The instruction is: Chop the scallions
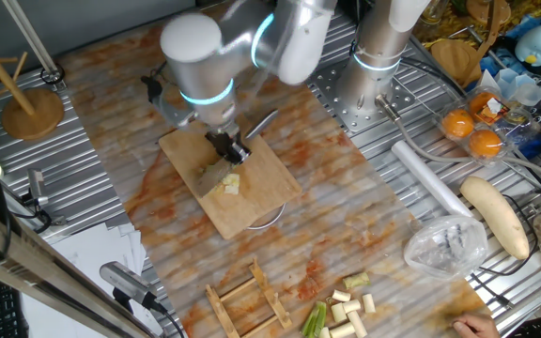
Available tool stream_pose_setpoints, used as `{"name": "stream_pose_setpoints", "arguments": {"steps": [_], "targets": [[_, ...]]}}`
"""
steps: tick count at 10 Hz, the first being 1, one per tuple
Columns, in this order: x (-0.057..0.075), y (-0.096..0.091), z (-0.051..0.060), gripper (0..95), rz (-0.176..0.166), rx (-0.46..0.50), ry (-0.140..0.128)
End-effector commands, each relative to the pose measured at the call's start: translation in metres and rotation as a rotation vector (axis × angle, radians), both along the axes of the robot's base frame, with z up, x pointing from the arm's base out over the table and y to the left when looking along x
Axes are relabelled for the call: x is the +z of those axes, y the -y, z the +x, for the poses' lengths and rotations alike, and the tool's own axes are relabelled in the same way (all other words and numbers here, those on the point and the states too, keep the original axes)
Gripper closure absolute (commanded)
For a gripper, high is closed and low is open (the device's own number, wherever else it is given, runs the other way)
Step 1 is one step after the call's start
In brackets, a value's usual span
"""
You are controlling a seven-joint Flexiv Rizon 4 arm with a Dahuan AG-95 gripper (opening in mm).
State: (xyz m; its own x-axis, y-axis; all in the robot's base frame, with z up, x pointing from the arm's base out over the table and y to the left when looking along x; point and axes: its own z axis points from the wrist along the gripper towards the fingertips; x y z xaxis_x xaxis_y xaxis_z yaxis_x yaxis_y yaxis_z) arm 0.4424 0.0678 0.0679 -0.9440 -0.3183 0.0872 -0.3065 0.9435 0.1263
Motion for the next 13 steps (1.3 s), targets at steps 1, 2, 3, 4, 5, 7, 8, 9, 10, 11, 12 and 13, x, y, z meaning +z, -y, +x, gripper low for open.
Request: {"name": "stream_pose_setpoints", "arguments": {"steps": [1, 2, 3, 4, 5, 7, 8, 9, 10, 11, 12, 13], "targets": [[-0.001, -0.003, -0.001, 95.0, 0.012, -0.017, 0.003], [-0.003, -0.003, -0.003, 95.0, 0.020, -0.020, 0.002], [-0.007, -0.005, -0.005, 95.0, 0.017, -0.020, 0.006], [-0.013, -0.007, -0.006, 95.0, 0.018, -0.024, 0.012], [-0.019, -0.011, -0.006, 95.0, 0.015, -0.031, 0.022], [-0.036, -0.016, 0.000, 95.0, 0.009, -0.044, 0.049], [-0.043, -0.021, 0.007, 95.0, 0.024, -0.061, 0.055], [-0.043, -0.024, 0.012, 95.0, 0.030, -0.069, 0.052], [-0.039, -0.024, 0.016, 95.0, 0.027, -0.069, 0.037], [-0.035, -0.025, 0.018, 95.0, 0.026, -0.071, 0.031], [-0.030, -0.027, 0.020, 95.0, 0.028, -0.077, 0.025], [-0.021, -0.029, 0.024, 95.0, 0.021, -0.080, 0.008]]}}
